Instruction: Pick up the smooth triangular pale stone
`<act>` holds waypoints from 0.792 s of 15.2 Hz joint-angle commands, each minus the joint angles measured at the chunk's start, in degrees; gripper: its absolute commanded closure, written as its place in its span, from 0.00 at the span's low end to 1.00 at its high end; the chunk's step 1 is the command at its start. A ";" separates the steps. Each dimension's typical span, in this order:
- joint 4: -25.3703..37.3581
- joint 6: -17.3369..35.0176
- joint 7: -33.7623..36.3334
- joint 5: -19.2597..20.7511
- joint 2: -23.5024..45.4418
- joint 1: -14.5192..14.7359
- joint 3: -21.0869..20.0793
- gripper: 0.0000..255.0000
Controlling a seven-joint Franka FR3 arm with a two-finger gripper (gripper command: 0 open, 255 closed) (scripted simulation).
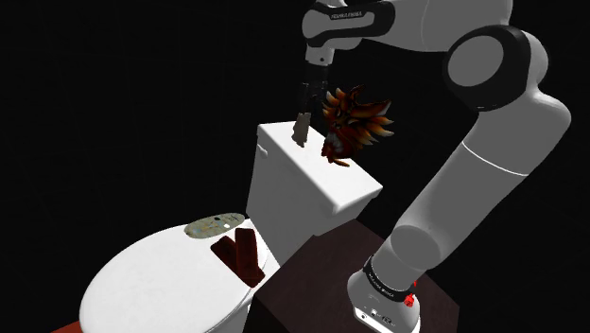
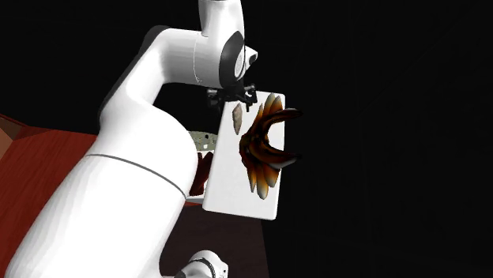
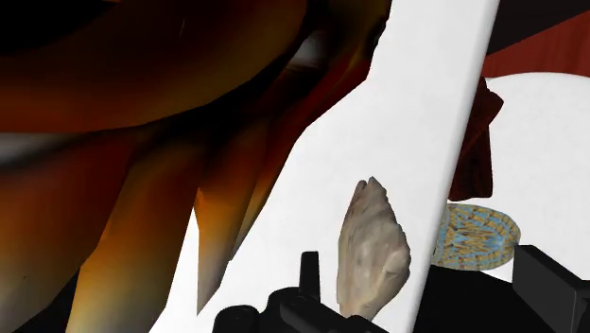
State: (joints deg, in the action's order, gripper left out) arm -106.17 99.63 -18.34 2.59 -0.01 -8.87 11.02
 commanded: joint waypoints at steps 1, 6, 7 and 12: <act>0.79 1.10 -0.48 -0.25 1.86 -0.39 0.39 0.00; -2.39 4.84 -0.41 -0.33 2.44 -0.43 0.41 0.00; -2.98 5.58 -0.41 -0.35 2.59 -0.44 0.42 0.00; -3.28 6.04 -0.39 -0.38 2.76 -0.44 0.41 1.00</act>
State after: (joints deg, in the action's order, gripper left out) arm -109.37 105.61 -18.72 2.21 2.70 -9.30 11.43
